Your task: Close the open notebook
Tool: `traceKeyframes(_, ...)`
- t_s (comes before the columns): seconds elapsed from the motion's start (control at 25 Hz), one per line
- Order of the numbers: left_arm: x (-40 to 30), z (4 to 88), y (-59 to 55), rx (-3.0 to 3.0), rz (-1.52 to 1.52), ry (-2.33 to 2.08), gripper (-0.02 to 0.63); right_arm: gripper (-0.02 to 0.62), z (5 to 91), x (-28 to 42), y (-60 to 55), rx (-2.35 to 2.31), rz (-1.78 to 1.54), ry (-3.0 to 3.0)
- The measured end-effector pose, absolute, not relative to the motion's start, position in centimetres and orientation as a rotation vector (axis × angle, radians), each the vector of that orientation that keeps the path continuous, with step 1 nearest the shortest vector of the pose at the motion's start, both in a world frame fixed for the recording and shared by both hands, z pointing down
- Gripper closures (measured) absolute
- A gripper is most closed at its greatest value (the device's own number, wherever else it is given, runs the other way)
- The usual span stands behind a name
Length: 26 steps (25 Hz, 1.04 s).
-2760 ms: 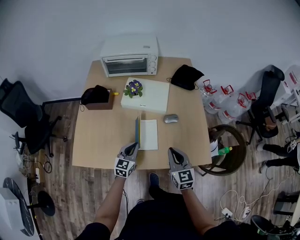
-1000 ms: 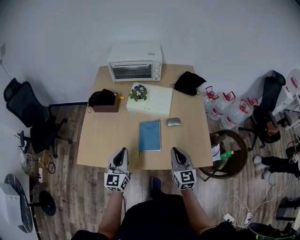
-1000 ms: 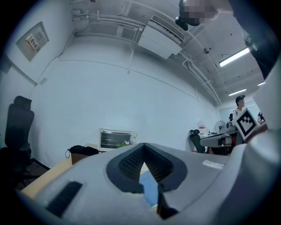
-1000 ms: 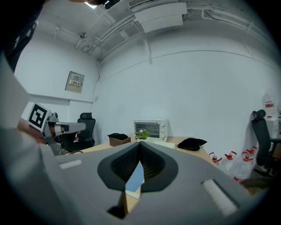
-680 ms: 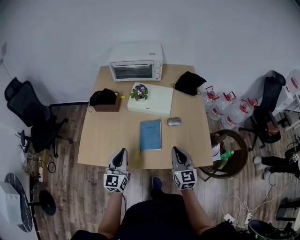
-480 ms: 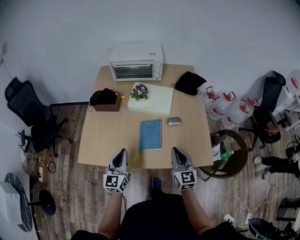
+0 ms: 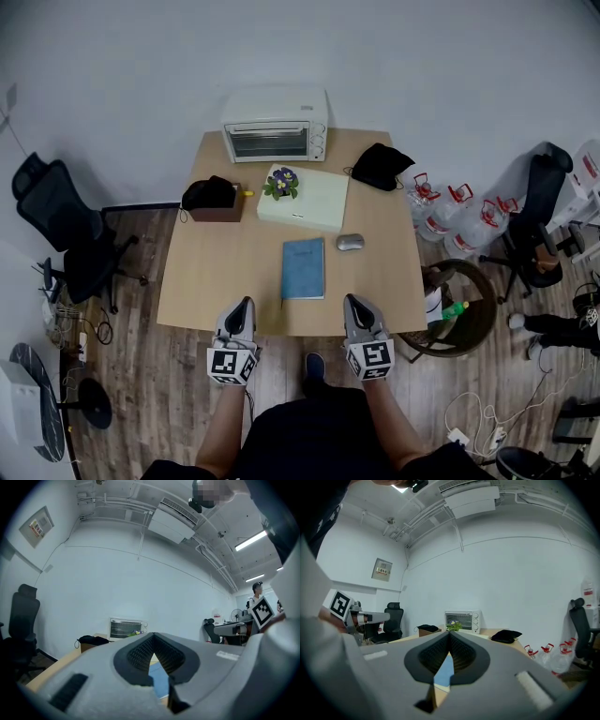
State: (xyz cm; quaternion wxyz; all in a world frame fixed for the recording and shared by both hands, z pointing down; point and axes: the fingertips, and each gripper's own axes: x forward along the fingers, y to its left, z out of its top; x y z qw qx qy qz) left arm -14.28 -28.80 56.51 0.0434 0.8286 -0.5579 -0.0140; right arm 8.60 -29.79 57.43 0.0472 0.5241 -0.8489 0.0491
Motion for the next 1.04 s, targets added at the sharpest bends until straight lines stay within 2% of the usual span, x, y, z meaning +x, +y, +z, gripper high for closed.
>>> traceKeyframes(0.56,-14.5,56.2,-28.0,2.489,-0.156,-1.674,0.612,0.589,58.0,9.3,-29.1,1.613,0.173,-2.574)
traceKeyframes(1.04,-14.7,56.2,-28.1,2.476,-0.132,-1.688,0.611,0.589,58.1,9.6,-29.7,1.618,0.128,-2.538)
